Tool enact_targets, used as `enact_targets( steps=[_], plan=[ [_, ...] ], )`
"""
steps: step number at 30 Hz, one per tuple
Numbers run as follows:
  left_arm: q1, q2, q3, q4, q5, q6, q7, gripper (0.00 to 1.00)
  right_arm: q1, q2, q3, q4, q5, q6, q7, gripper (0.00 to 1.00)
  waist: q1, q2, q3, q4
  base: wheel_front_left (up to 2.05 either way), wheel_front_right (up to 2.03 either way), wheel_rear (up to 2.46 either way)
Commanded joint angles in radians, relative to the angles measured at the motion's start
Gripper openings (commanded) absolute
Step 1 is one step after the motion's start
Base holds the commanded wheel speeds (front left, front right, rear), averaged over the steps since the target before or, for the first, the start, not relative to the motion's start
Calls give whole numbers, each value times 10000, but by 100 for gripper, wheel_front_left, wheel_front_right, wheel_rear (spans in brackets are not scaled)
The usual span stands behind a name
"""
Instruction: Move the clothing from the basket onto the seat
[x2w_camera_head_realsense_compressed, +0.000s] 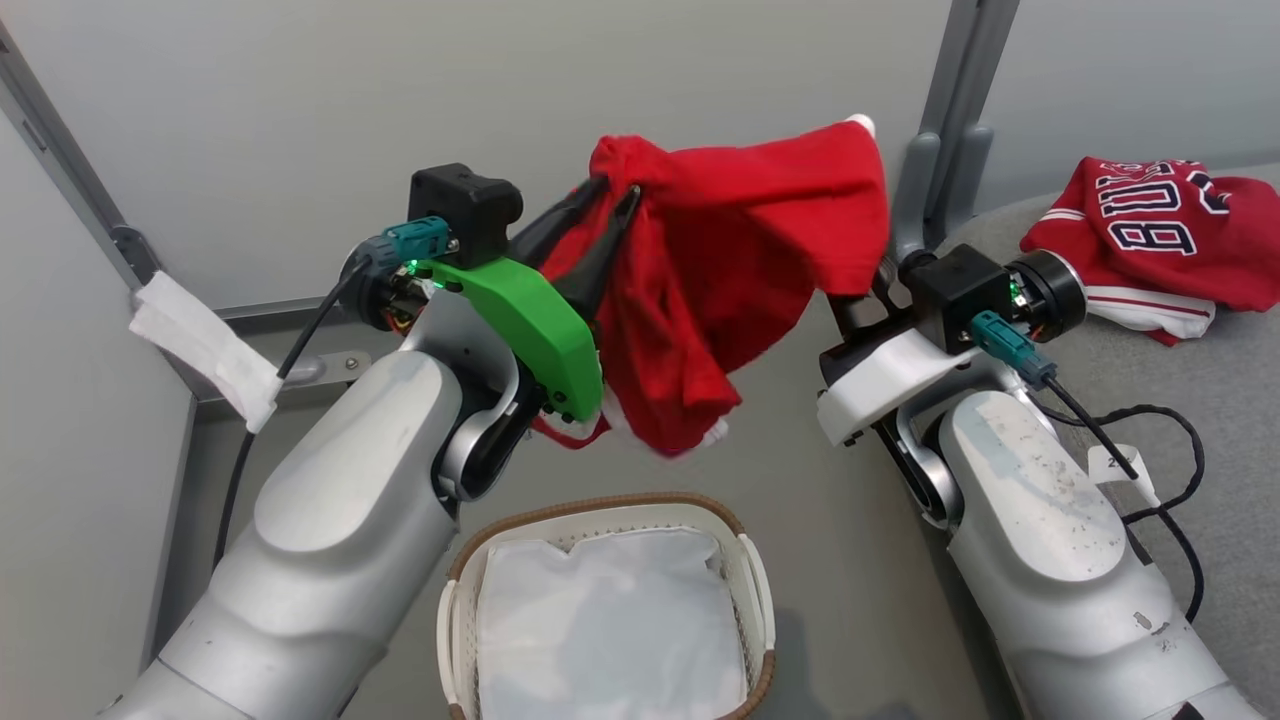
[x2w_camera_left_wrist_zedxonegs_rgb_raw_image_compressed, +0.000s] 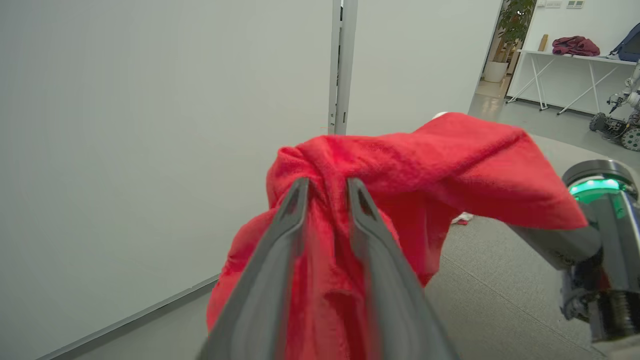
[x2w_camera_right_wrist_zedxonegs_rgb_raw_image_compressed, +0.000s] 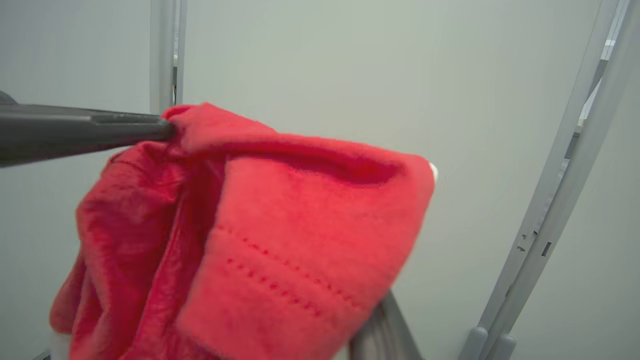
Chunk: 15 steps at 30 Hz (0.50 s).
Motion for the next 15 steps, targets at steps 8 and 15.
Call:
enact_targets(
  steps=[8, 15],
  plan=[
    [333, 364, 196, 462, -149, -53, -385, 100, -59, -183, -370, -201, -128, -14, -51, 0, 0, 0, 333, -421, 0, 0, 0],
    [532, 378, 170, 600, -226, -94, -719, 100, -16, -390, -857, -380, -316, -14, -51, 0, 0, 0, 552, -925, 0, 0, 0]
  ],
)
